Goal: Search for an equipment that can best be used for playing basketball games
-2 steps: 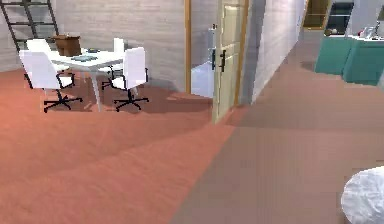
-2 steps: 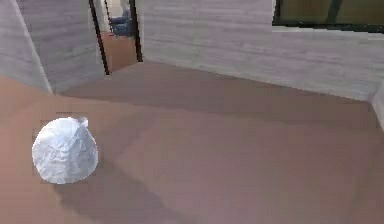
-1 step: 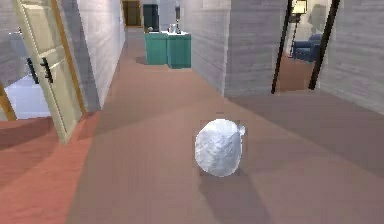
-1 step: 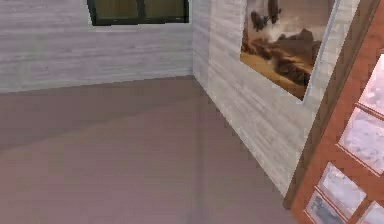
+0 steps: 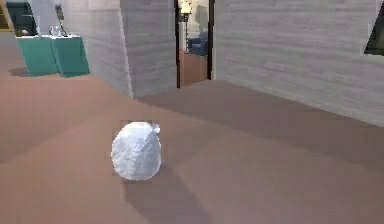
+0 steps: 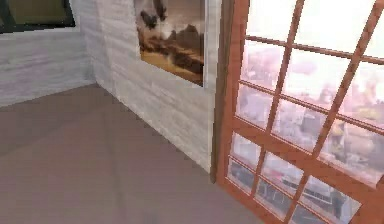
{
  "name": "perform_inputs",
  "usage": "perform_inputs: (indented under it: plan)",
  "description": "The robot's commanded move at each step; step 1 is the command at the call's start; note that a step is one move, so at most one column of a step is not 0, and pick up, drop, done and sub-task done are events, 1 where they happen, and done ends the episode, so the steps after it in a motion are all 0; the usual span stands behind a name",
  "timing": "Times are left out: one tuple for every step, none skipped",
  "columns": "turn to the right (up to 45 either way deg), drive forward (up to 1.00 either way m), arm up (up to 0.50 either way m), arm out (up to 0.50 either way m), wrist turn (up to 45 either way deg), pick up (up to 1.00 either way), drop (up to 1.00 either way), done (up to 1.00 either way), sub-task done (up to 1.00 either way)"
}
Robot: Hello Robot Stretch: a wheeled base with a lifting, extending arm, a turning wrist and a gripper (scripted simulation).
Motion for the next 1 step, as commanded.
perform_inputs:
  plan:
    - [0.0,1.0,0.0,0.0,0.0,0.0,0.0,0.0,0.0]
